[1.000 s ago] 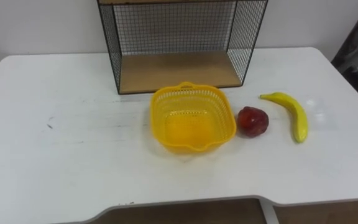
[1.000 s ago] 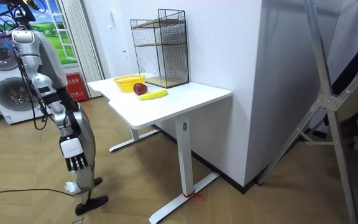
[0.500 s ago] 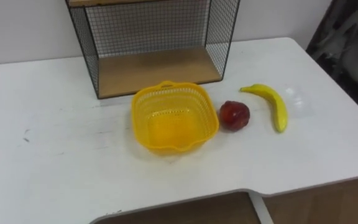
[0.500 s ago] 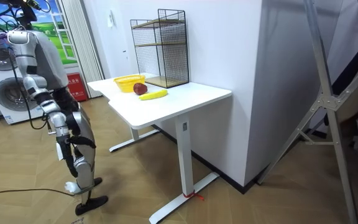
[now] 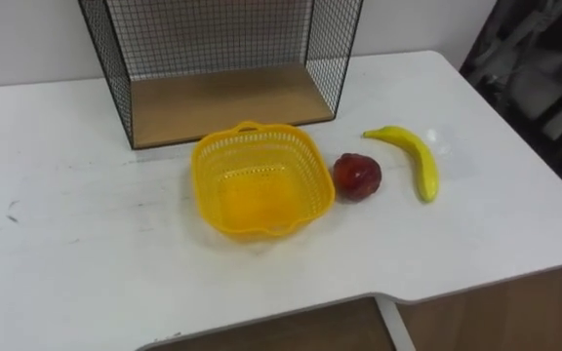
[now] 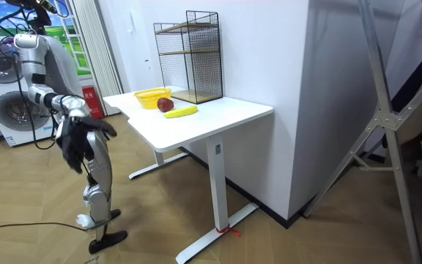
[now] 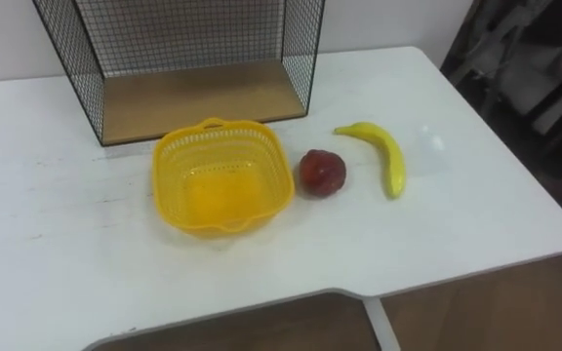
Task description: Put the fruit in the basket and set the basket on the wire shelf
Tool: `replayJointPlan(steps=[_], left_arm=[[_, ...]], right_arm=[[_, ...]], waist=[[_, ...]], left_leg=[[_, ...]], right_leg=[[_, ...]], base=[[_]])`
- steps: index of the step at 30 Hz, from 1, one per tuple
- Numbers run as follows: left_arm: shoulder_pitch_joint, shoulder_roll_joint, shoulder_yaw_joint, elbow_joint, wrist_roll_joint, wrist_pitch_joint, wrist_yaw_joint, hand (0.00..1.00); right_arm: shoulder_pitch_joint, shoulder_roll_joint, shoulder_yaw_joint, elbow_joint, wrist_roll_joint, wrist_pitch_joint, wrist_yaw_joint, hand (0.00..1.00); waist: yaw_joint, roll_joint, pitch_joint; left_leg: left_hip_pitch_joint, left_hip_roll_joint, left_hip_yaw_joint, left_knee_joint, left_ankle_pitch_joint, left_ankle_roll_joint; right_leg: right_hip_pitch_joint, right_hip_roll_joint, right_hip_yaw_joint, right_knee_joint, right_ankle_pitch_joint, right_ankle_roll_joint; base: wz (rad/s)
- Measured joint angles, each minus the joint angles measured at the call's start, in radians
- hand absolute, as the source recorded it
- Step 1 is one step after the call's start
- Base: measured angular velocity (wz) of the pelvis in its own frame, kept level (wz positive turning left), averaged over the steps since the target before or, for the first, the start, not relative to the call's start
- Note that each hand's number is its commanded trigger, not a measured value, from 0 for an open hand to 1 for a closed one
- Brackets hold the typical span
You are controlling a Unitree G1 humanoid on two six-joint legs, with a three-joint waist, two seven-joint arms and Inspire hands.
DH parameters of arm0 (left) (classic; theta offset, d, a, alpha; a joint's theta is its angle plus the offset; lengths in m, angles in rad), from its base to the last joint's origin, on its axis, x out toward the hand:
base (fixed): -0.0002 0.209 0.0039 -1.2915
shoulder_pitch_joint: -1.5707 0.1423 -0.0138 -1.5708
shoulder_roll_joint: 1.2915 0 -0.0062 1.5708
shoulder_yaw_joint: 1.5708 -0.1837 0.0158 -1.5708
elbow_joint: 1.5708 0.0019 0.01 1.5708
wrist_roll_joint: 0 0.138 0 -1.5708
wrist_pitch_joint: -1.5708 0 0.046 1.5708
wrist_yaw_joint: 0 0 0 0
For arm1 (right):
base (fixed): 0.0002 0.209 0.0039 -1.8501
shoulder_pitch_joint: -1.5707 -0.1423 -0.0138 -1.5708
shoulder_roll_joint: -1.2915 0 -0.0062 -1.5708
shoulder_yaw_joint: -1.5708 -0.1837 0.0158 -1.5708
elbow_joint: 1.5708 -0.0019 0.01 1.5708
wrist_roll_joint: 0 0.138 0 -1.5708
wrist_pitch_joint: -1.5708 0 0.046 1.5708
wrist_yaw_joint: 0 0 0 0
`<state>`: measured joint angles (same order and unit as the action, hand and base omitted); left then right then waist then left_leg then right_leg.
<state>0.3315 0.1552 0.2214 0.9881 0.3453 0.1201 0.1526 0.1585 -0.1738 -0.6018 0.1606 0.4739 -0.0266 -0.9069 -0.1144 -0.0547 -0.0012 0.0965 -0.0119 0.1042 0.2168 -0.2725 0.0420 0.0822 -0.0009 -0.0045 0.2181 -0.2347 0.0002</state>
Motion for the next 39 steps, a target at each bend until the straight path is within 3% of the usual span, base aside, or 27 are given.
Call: replayJointPlan(steps=[8, 13, 15, 19, 26, 33, 39], left_arm=[[0.005, 0.006, -0.050, 0.003, 0.001, -0.013, -0.008, 0.00], [-0.011, 0.006, -0.051, 0.013, 0.011, -0.019, -0.008, 0.00], [-0.012, 0.008, -0.051, 0.013, 0.011, -0.019, -0.008, 0.00], [-0.014, 0.016, -0.051, 0.012, 0.010, -0.036, -0.008, 0.00], [-0.014, 0.021, -0.054, 0.013, 0.010, -0.062, -0.008, 0.00], [-0.014, 0.028, -0.124, 0.014, 0.010, -0.063, -0.008, 0.00], [-0.016, 0.028, -0.130, 0.015, 0.010, -0.059, -0.008, 0.00]], right_arm=[[-0.025, -0.077, 0.078, -0.144, -0.160, -0.003, 0.086, 0.00], [-0.026, -0.095, 0.125, -0.157, -0.366, -0.003, 0.186, 0.00], [-0.031, -0.117, 0.166, -0.165, -0.461, -0.003, 0.233, 0.00], [-0.031, -0.153, 0.215, -0.192, -0.484, -0.003, 0.326, 0.00], [-0.059, -0.159, 0.279, -0.207, -0.558, -0.003, 0.484, 0.00], [-0.080, -0.172, 0.373, -0.207, -0.559, -0.007, 0.587, 0.00], [-0.082, -0.172, 0.429, -0.199, -0.593, -0.006, 0.659, 0.00]], waist=[[0.021, 0.001, 0.0029], [0.046, -0.011, 0.0041], [0.063, -0.018, 0.0083], [0.070, -0.030, 0.0130], [0.096, -0.044, 0.0088], [0.102, -0.027, 0.0139], [0.119, -0.022, 0.0132]], left_leg=[[-0.001, 0.001, -0.002, 0.000, 0.002, -0.003], [0.004, 0.004, 0.000, -0.001, 0.004, -0.005], [0.011, 0.006, 0.005, -0.001, 0.004, -0.006], [0.010, 0.007, 0.004, 0.001, 0.004, -0.006], [0.004, 0.006, -0.001, 0.004, 0.004, -0.006], [0.013, 0.007, -0.011, 0.005, 0.004, -0.006], [0.008, 0.010, -0.013, 0.005, 0.006, -0.009]], right_leg=[[-0.010, 0.000, -0.007, 0.004, 0.001, -0.001], [-0.005, 0.002, -0.005, 0.003, 0.003, -0.004], [-0.002, 0.003, -0.004, 0.002, 0.004, -0.006], [0.000, 0.003, -0.009, 0.002, 0.005, -0.007], [0.005, 0.002, -0.016, 0.002, 0.005, -0.007], [0.016, 0.001, -0.030, -0.003, 0.006, -0.008], [0.022, 0.002, -0.040, -0.014, 0.010, -0.013]], base=[[0.00], [0.00], [-0.05], [0.02], [0.01], [0.04], [0.01]])
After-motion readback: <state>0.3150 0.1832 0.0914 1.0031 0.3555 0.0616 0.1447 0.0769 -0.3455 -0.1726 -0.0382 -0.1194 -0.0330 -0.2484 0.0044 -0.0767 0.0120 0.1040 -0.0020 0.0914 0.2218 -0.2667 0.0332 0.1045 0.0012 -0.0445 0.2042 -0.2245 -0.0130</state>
